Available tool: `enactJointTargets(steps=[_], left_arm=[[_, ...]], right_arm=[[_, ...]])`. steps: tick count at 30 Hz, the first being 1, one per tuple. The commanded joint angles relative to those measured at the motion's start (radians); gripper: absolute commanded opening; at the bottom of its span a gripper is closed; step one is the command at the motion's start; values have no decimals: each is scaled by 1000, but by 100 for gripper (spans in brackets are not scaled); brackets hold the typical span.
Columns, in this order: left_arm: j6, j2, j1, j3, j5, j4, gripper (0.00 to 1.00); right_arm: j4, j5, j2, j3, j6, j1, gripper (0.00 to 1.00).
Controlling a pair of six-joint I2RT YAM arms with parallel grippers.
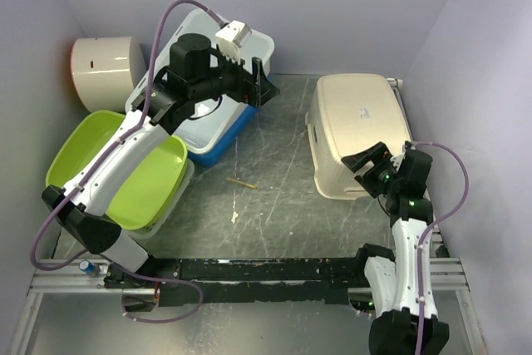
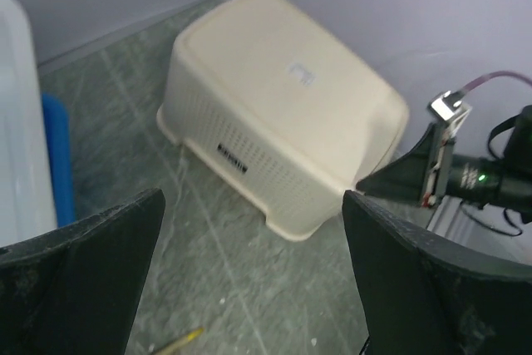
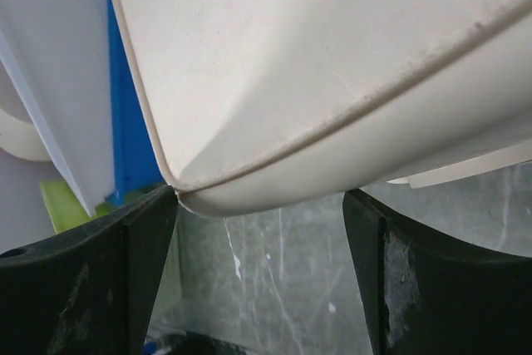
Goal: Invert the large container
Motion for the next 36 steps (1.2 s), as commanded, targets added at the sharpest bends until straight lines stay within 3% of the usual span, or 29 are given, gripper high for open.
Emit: enactJointTargets(steps=[1, 7, 11, 18, 24, 31, 36], left_arm=[[38, -8, 17, -73, -70, -104, 99], [42, -26, 26, -113, -31, -144, 99], [53, -38, 31, -108, -56, -174, 99], [41, -67, 76, -103, -118, -214, 99], [-4, -108, 153, -123, -143, -215, 99], [-47, -140, 192, -172, -161, -228, 99], [-34, -142, 198, -192, -145, -246, 99]], right_arm=[[372, 36, 77, -21, 112, 6, 82], [628, 148, 308, 9, 94, 7, 82], [605, 90, 427, 150, 52, 25, 82], [470, 250, 402, 296, -43, 385, 82], [434, 423, 619, 498, -97, 611, 83], [263, 594, 983, 813, -144, 627, 83], [161, 732, 1072, 905, -153, 559, 83]])
